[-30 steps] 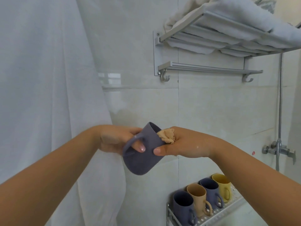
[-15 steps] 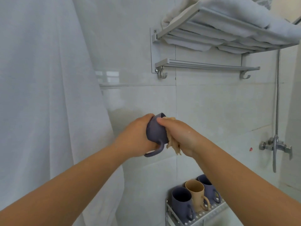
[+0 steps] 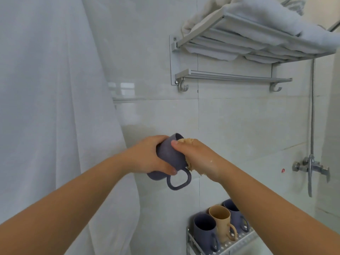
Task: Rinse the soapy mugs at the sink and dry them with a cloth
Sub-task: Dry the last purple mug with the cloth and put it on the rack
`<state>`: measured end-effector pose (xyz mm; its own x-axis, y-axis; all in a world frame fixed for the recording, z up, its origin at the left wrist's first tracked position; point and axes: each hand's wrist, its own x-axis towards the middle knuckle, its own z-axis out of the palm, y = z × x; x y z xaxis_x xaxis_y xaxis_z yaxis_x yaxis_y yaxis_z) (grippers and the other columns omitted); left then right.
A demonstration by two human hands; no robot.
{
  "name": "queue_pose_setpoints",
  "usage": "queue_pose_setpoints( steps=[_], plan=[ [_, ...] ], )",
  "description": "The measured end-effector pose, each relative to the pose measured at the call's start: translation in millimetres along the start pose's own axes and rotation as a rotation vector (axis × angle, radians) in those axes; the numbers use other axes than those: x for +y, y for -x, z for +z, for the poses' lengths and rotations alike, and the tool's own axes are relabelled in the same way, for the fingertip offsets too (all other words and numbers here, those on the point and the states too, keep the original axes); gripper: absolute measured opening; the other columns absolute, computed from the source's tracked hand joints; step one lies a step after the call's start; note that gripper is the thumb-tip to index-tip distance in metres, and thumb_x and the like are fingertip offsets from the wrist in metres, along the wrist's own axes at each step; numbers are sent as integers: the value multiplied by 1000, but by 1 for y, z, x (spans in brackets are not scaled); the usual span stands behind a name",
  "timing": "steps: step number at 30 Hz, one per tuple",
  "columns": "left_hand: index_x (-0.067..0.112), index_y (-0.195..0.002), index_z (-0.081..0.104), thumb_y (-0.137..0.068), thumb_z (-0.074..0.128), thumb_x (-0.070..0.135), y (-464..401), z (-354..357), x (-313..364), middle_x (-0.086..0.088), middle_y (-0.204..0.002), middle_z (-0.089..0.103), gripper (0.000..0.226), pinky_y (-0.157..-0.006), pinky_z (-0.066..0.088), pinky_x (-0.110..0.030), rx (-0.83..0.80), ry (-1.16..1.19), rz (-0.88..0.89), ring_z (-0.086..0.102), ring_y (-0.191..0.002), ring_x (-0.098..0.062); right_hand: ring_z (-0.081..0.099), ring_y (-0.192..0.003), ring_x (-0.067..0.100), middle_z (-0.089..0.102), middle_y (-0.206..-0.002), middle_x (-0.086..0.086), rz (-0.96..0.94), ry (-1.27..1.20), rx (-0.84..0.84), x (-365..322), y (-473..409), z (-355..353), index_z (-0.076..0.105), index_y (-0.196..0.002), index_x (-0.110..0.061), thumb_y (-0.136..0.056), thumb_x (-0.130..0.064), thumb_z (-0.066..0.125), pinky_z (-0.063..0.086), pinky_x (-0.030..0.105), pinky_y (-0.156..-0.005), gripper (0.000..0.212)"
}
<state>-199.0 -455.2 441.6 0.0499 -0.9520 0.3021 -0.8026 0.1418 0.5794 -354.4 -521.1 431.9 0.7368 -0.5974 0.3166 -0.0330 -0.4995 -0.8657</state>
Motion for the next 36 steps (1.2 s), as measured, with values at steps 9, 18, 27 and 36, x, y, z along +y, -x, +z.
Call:
queue_pose_setpoints(
  steps=[9,18,27,36],
  plan=[
    [28,-118,45,-52,86,31,2,24,1,8,-107,58,78,-80,53,-37,149,-325,36,58,-96,-16,67,-94,21,71,-99,8,107,-87,135,5,0,13,64,-98,-16,-96,-29,50,53,37,-91,19],
    [28,-113,49,-55,88,26,3,10,-3,12,-102,62,70,-75,57,-39,44,-209,-29,63,-91,-12,60,-82,31,63,-90,20,21,185,-22,2,9,18,59,-92,3,-96,-36,47,49,40,-78,41],
    [24,-111,50,-55,71,40,3,42,-30,10,-102,60,61,-81,49,-33,509,-480,280,58,-95,-17,61,-106,17,65,-116,6,245,-540,98,1,6,26,61,-116,-14,-98,-36,49,49,27,-88,31],
    [33,-117,53,-48,88,25,13,4,-19,16,-109,64,78,-85,55,-38,310,-26,175,63,-99,-3,59,-82,11,57,-72,3,-378,758,86,1,20,16,35,-77,-23,-86,-13,44,-15,24,-117,17]
  ],
)
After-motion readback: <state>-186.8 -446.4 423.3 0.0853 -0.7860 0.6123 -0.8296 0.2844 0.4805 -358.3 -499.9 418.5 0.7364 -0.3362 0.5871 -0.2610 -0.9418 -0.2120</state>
